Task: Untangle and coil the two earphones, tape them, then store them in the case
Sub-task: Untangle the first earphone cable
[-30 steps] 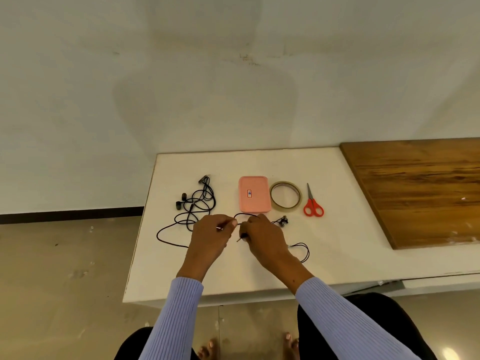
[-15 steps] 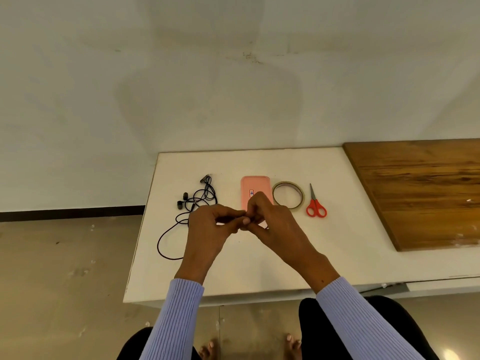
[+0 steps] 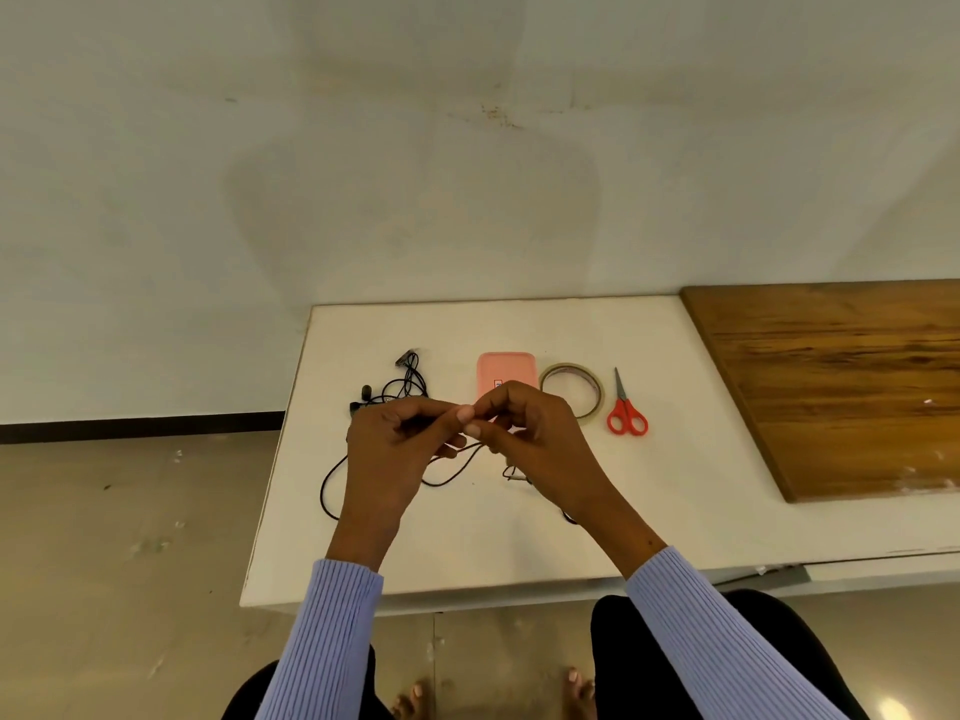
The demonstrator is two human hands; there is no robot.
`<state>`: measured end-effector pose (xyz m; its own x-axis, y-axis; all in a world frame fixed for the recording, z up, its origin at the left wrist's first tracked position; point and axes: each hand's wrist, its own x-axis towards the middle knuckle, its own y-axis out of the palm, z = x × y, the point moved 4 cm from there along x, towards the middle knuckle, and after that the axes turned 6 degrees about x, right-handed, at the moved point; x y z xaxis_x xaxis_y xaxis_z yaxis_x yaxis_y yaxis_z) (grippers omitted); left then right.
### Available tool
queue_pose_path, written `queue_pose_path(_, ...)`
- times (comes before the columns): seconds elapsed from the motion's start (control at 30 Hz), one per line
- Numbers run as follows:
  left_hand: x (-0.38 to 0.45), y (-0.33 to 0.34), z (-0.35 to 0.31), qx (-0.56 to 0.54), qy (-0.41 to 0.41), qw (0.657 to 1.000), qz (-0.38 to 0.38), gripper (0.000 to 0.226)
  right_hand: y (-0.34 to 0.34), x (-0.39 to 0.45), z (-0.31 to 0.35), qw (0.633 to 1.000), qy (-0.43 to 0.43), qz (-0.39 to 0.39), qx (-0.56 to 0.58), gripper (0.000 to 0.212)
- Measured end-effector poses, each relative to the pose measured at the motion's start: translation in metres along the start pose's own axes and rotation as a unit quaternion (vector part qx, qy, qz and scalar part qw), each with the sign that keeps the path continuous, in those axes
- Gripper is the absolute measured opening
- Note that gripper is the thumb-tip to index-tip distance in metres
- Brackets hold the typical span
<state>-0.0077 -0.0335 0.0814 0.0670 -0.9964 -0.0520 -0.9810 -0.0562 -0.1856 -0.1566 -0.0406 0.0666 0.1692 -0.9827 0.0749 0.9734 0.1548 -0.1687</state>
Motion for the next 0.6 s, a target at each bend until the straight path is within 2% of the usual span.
queue_pose_path(0.13,0.0,-0.004,0.002,-0.054,-0.026,0.998,-0.026,0.003,-0.003,0.006,0.007,1.0,-0.016,0.011,-0.025,0.001)
queue_pose_path(0.3,-0.002,-0.013,0.005,-0.082,-0.039,0.994,-0.064,0.012,-0.019,0.011,0.007,0.998,-0.015,0.032,-0.061,0.005)
queue_pose_path(0.43,0.0,-0.036,0.011,-0.132,-0.06,0.982,-0.123,0.005,-0.044,0.011,0.005,0.996,-0.023,0.016,-0.09,0.008)
queue_pose_path(0.6,-0.001,-0.046,0.024,-0.16,-0.095,0.971,-0.151,0.008,-0.068,0.008,0.001,0.995,-0.016,-0.006,-0.101,0.008)
